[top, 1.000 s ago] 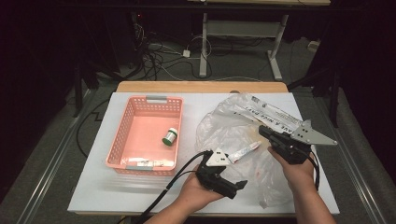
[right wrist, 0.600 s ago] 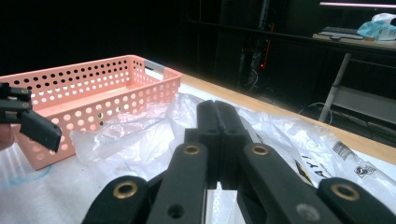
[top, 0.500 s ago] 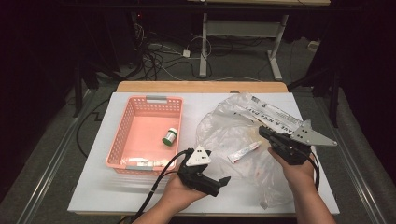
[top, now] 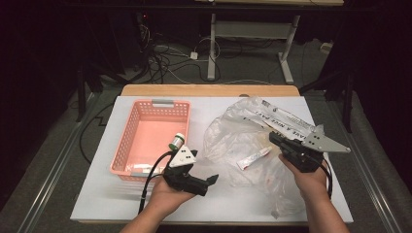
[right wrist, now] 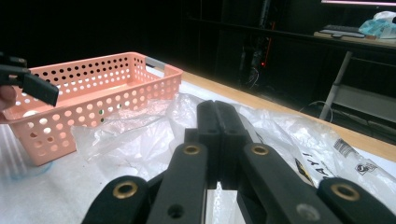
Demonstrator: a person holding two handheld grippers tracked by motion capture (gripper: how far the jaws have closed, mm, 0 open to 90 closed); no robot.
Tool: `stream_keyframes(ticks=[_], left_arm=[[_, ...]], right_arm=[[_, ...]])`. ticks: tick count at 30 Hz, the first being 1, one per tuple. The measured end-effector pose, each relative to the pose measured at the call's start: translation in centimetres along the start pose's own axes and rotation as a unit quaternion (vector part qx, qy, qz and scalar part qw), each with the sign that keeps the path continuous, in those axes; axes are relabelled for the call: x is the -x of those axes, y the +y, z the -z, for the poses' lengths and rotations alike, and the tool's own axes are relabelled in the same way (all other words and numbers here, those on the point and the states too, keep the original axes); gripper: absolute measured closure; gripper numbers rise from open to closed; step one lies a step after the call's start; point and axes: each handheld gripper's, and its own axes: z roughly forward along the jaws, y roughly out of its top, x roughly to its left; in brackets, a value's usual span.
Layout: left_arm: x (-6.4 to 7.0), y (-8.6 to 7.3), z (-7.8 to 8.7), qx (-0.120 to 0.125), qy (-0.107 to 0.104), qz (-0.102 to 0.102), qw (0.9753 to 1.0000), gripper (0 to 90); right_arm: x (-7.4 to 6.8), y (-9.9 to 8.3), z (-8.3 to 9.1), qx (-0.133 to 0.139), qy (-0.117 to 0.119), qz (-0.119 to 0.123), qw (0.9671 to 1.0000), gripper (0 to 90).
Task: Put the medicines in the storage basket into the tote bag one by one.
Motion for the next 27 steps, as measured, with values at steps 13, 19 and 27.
stream_keyframes(ticks=[13,19,27], left_arm=[[-3.1,-1.2,2.8,-0.007,0.043,0.02,0.9988,0.0],[-4.2,-1.9,4.0,-0.008,0.055,0.032,0.9979,0.0],[-5.4,-2.8,5.4,-0.008,0.077,0.046,0.996,0.0]], right_arm=[[0.0,-0.2,0.1,-0.004,0.0,0.0,1.0,90.0],[-0.1,-0.4,0.1,-0.007,0.001,-0.001,1.0,90.0],[0.0,-0.5,0.2,-0.01,0.002,-0.004,0.9999,90.0]])
